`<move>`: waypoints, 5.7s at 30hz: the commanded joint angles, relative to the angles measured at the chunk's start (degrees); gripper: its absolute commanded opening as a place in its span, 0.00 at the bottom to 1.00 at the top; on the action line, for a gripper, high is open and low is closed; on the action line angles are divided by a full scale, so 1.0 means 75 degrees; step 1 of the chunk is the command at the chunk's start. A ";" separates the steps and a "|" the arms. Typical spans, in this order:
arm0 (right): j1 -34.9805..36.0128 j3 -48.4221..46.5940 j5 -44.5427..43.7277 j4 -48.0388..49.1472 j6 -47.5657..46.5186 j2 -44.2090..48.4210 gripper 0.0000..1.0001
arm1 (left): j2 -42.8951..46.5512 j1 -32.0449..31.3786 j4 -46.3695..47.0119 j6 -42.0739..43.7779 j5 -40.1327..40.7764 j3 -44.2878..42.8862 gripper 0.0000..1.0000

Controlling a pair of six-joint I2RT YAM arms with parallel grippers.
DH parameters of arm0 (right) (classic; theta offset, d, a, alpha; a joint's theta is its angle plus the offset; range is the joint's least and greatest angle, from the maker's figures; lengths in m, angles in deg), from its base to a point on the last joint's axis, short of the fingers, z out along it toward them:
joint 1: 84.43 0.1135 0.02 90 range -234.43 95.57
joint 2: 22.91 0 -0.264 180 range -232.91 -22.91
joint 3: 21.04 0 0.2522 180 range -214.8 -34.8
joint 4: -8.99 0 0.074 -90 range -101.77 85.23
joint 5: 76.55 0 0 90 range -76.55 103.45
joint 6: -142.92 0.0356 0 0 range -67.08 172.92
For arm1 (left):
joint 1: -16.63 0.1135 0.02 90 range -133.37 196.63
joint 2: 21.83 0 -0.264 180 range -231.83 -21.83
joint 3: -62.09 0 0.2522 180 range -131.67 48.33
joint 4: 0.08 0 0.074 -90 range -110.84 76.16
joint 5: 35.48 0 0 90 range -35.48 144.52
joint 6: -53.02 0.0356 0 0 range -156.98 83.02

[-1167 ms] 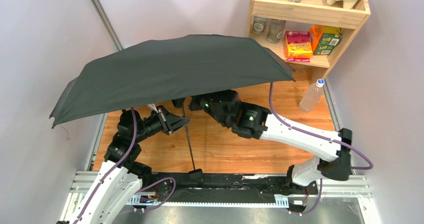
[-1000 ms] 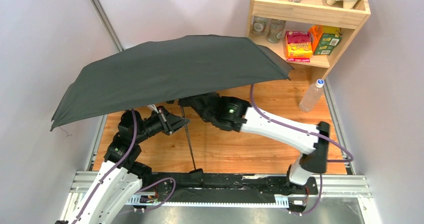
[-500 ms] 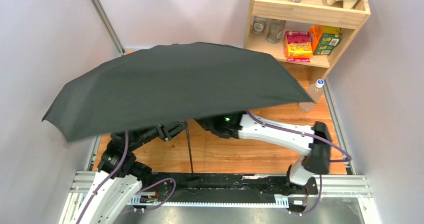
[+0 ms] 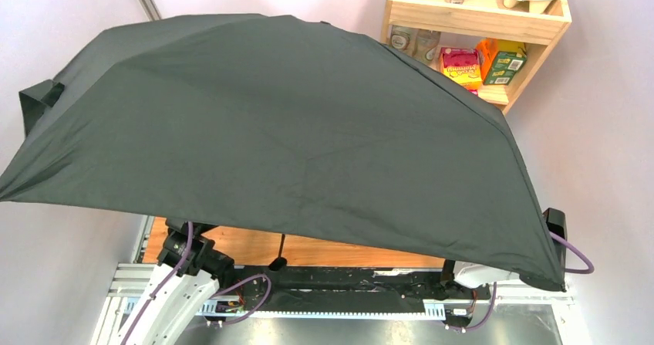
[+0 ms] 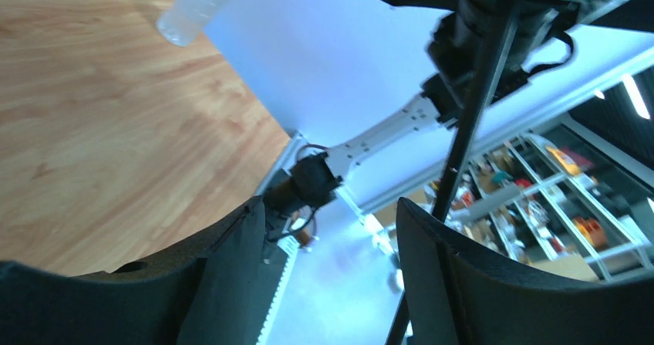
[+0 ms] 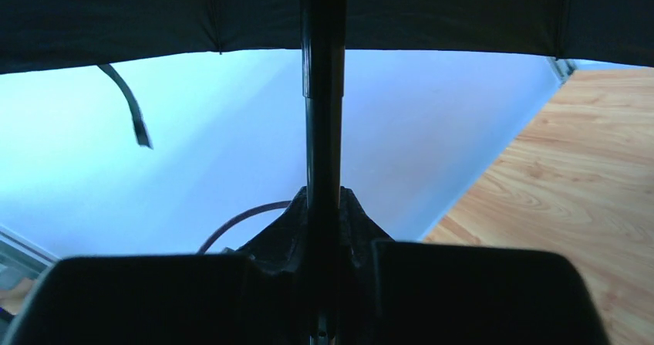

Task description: Put away the umbrella

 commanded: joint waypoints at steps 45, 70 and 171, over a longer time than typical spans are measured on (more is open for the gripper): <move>-0.1245 -0.3558 -0.0367 -0.0803 0.1238 -0.2442 0.75 | -0.0621 -0.0449 -0.3697 0.3743 0.1590 -0.2593 0.00; -0.1925 -0.4451 0.0419 0.1304 0.1965 -0.3921 0.18 | -0.0621 -0.0449 -0.3098 0.3074 0.1261 -0.1960 0.00; -0.1843 0.0162 0.2376 0.1331 0.1581 -0.1721 0.00 | -0.0972 -0.0437 -0.4198 0.3563 0.3215 -0.1958 0.00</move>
